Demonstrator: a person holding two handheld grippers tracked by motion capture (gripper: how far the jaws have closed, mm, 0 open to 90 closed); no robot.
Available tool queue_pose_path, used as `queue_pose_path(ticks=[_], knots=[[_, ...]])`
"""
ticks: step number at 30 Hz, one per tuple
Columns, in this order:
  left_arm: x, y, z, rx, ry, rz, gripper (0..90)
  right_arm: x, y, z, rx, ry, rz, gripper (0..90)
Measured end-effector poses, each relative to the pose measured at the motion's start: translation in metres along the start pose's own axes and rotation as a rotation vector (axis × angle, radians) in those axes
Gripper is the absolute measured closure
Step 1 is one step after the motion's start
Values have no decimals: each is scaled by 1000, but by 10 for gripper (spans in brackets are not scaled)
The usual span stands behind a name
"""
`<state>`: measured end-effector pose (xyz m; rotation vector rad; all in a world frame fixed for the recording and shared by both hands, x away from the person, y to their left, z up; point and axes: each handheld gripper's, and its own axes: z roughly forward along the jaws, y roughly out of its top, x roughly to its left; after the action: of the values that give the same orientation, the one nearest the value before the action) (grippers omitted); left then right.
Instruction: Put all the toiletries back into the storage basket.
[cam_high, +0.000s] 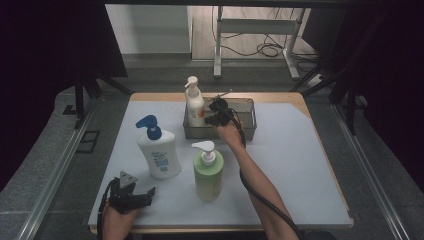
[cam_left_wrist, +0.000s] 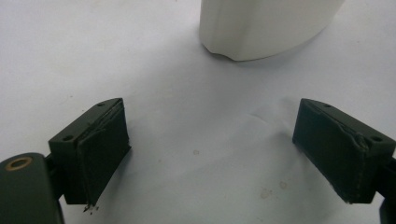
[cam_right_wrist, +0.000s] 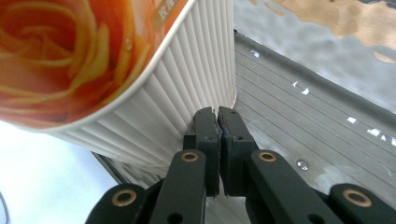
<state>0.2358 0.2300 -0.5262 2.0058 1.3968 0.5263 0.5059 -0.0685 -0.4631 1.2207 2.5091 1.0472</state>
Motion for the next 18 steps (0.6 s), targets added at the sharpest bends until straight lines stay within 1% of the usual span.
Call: queue_pose_path(ticks=[7,9,16,18], knots=[[0,0,0,0,0,0,101,7,3,4,5,10,-15,874],[0,0,0,0,0,0,101,9,4,5,8,5,-21,876],[0,0,0,0,0,0,101,13,4,6,7,33,-18,878],[0,0,0,0,0,0,101,15,5,6,9,25,-23,881]])
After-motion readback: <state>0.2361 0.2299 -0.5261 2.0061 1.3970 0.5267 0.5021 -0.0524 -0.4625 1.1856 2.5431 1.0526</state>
